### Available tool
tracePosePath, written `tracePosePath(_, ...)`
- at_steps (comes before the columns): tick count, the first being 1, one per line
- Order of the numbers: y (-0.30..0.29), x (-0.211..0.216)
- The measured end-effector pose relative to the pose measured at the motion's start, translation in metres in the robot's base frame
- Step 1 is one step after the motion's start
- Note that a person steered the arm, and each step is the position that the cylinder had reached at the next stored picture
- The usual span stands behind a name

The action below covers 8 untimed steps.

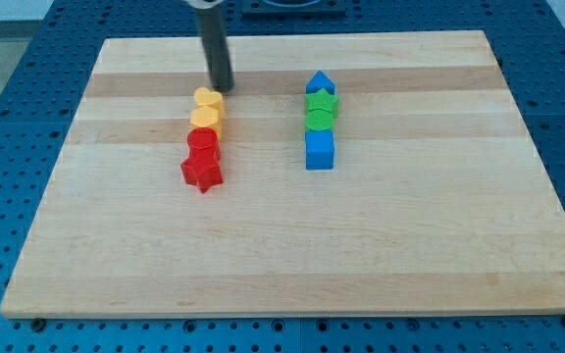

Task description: Push the blue triangle towards top right

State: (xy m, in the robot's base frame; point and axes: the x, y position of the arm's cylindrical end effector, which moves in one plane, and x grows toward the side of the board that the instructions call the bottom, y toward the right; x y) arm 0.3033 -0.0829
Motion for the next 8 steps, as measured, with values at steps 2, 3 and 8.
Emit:
tracePosePath(2, 0.066, 0.021)
tracePosePath(3, 0.099, 0.022)
tracePosePath(8, 0.244, 0.021)
